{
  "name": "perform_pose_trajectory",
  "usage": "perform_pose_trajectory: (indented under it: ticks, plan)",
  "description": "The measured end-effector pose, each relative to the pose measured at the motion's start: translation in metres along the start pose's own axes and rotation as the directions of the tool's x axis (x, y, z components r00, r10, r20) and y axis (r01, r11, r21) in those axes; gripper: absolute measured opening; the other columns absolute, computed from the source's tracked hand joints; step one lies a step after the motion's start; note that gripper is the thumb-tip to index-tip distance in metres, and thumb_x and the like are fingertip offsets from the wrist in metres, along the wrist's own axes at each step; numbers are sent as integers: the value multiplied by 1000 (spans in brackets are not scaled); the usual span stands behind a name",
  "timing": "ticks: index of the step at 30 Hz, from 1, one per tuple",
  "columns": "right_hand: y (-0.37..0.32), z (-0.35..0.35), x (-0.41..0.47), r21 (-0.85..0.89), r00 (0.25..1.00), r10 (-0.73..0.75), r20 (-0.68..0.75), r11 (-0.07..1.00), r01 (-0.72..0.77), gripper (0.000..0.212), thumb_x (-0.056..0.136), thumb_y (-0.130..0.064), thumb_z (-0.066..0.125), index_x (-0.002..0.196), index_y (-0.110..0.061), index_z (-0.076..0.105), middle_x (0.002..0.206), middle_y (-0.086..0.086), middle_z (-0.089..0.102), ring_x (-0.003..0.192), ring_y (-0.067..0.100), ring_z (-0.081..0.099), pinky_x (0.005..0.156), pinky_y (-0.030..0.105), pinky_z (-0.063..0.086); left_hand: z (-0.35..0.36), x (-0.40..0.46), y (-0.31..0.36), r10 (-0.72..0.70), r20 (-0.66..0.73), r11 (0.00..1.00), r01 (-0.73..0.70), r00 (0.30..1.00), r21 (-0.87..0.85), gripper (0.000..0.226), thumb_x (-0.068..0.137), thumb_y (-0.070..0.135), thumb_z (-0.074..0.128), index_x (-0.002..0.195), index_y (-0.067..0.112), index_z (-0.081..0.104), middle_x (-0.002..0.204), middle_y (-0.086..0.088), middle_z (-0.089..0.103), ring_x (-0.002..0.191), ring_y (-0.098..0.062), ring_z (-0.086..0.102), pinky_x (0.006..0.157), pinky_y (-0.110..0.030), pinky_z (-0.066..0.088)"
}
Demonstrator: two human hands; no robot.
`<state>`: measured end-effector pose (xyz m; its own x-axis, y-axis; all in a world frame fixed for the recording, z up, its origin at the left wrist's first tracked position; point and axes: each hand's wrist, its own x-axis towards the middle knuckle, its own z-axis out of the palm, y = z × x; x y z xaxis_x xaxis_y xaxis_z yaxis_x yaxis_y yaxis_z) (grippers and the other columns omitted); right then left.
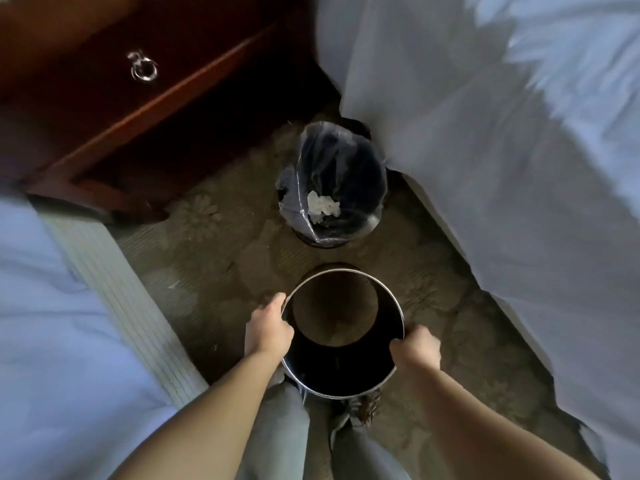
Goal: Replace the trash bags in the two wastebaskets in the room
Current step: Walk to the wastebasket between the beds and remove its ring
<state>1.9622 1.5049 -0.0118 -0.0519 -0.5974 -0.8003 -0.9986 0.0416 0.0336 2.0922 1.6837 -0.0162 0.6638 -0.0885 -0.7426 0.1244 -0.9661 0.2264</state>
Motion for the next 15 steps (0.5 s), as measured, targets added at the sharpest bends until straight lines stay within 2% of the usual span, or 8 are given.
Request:
perform_pose_trajectory:
  ticks: [4,8,11,12,14,15]
  plan:
    - [-9,14,26,-31,999,-33,22,999,34,26,83,-10,54,107,-5,64,110,21,66,106,38,62,84,37,51,13,27,-4,-20,59,1000,19,998,22,57,92,6,52,145,26,41,133,-17,56,118,-33,57,99,-37,44]
    - [-9,20,47,-143,988,5,155,990,18,28,83,-11,55,108,-4,66,105,15,68,105,32,66,75,28,50,17,42,-9,-79,204,997,73,976,38,63,90,7,50,147,29,36,136,-15,54,123,-33,53,105,-37,42]
    - [-7,24,66,-248,924,65,377,968,33,39,88,-9,58,126,2,57,118,16,63,113,30,60,95,36,50,11,47,-13,-121,331,989,144,936,-44,67,87,6,50,146,35,35,142,-8,53,127,-29,50,108,-37,40]
    - [-11,21,62,-224,907,111,407,974,-19,42,88,-12,62,127,1,55,117,15,62,111,28,59,94,35,48,8,47,-12,-131,354,982,170,926,-81,66,88,8,53,146,35,36,143,-7,52,128,-29,50,109,-37,40]
    - [-27,7,44,-105,940,81,333,993,-49,47,82,-17,71,124,0,58,109,14,64,103,28,61,88,31,48,0,46,-6,-129,358,966,199,925,-167,60,90,15,59,143,32,41,142,-6,52,128,-26,50,109,-37,38]
    - [-38,-1,34,-103,964,36,265,995,-9,47,81,-18,70,123,-1,58,112,15,65,106,30,62,89,31,49,-7,45,1,-121,330,953,202,936,-224,53,91,17,59,140,29,45,140,-5,55,126,-25,52,108,-34,38]
